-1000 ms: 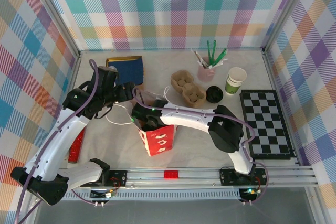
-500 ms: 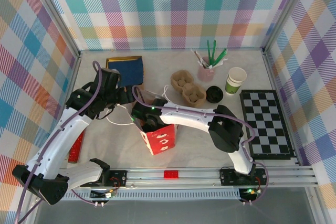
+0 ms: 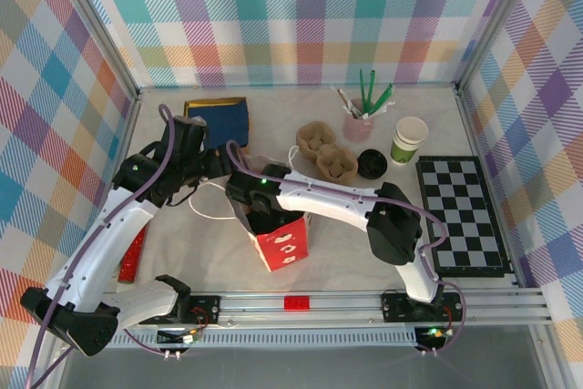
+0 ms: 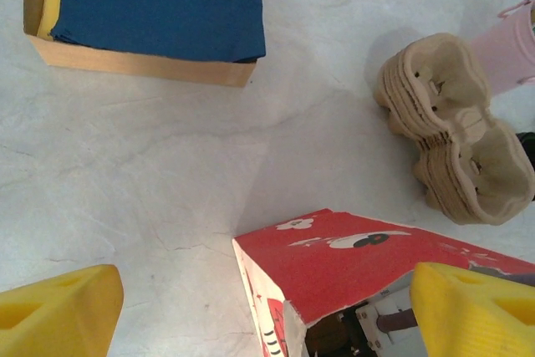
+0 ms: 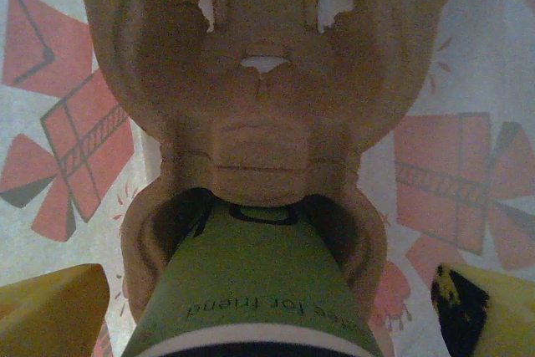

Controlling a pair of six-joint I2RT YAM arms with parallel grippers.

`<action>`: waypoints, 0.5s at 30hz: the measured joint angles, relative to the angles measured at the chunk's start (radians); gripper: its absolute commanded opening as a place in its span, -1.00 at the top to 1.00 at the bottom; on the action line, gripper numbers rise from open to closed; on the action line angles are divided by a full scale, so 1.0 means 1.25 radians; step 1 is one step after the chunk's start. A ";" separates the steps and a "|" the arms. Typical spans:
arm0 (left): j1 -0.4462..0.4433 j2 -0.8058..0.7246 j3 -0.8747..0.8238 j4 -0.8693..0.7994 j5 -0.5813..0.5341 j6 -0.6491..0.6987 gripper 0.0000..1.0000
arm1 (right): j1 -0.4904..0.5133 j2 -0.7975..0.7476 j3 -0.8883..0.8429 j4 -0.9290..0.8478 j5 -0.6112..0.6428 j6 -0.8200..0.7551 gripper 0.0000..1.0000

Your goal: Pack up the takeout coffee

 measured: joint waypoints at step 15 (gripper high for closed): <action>0.000 0.000 0.041 0.014 -0.002 -0.005 -0.90 | -0.001 -0.001 0.076 -0.081 0.037 -0.008 -0.98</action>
